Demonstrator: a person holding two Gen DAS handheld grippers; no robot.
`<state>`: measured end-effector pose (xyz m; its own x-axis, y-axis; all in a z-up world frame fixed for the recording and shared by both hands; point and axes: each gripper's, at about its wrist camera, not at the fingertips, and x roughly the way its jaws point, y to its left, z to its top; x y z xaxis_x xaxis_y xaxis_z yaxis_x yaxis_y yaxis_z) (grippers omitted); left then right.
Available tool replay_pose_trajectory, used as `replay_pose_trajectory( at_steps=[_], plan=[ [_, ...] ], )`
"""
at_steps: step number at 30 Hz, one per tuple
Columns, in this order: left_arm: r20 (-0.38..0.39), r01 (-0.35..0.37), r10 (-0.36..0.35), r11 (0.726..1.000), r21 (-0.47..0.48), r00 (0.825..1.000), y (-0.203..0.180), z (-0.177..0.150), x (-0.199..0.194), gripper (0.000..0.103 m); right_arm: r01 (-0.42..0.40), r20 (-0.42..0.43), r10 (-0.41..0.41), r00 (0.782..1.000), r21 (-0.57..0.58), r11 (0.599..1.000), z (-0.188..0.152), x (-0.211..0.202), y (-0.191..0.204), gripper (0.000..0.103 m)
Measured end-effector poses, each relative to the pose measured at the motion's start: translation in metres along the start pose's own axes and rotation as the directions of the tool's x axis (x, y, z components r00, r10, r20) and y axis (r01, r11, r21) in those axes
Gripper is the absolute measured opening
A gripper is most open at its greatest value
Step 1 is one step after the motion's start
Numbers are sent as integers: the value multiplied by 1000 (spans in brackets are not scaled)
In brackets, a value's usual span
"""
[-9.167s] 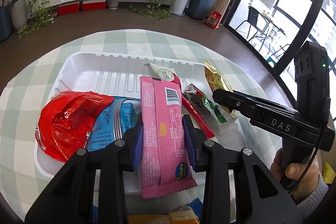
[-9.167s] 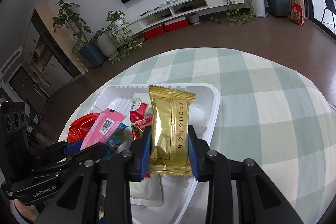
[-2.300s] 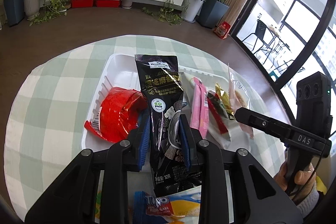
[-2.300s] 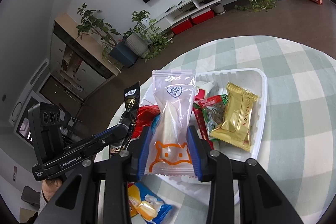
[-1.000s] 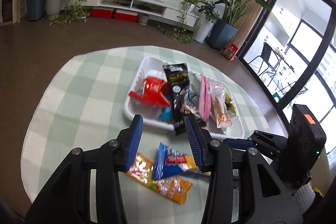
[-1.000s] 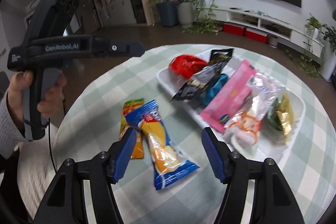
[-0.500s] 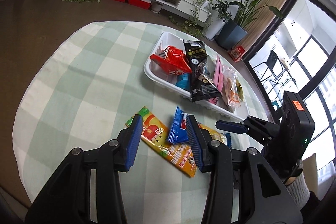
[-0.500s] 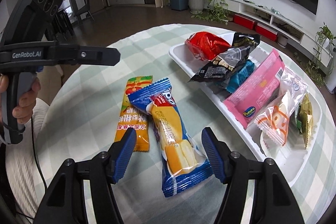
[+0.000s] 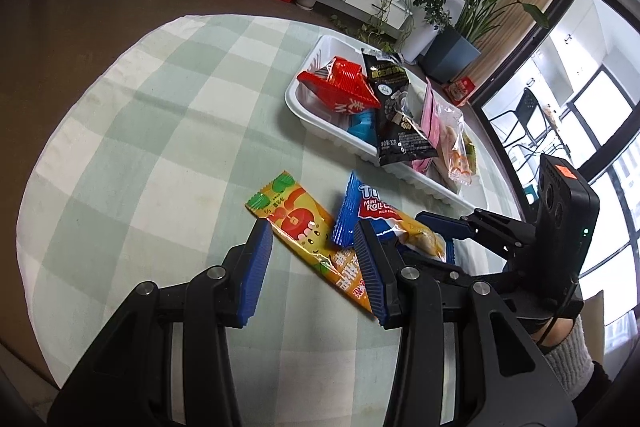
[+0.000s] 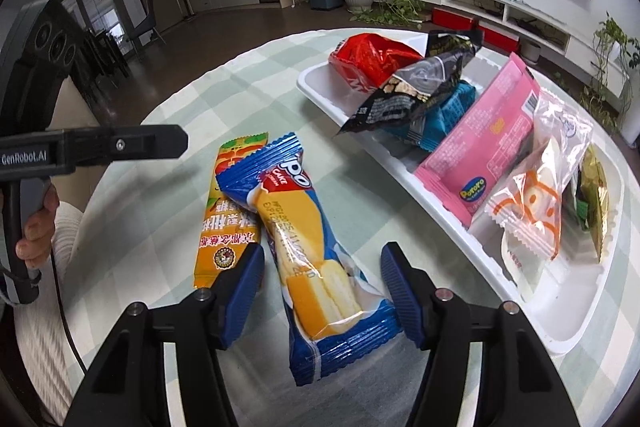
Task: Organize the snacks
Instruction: 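Move both open tools back to the orange bar and blue Tipo pack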
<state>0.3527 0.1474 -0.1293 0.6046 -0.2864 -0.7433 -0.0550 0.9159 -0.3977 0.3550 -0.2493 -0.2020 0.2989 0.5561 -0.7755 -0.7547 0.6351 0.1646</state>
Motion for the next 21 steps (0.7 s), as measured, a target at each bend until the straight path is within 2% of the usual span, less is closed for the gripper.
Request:
replay_pose_trajectory(
  at_steps=[7, 9, 14, 19, 21],
  plan=[
    [-32, -23, 23, 1000, 0, 999, -2, -4, 8, 41, 34, 4, -34, 999, 78, 996, -5, -7, -7, 48],
    [-44, -31, 31, 1000, -2, 999, -4, -5, 11, 45, 37, 0, -37, 999, 119, 992, -9, -10, -12, 47],
    [-73, -63, 64, 998, 13, 995, -12, -7, 23, 45, 24, 10, -26, 1000, 194, 981, -19, -19, -22, 47],
    [-110, -100, 100, 995, -1, 989, -21, -10, 39, 45, 35, 15, -39, 999, 202, 979, -24, -22, -21, 47],
    [-100, -120, 119, 993, 3, 988, -27, -9, 42, 46, 35, 17, -39, 999, 205, 978, -25, -23, -22, 47]
  ],
)
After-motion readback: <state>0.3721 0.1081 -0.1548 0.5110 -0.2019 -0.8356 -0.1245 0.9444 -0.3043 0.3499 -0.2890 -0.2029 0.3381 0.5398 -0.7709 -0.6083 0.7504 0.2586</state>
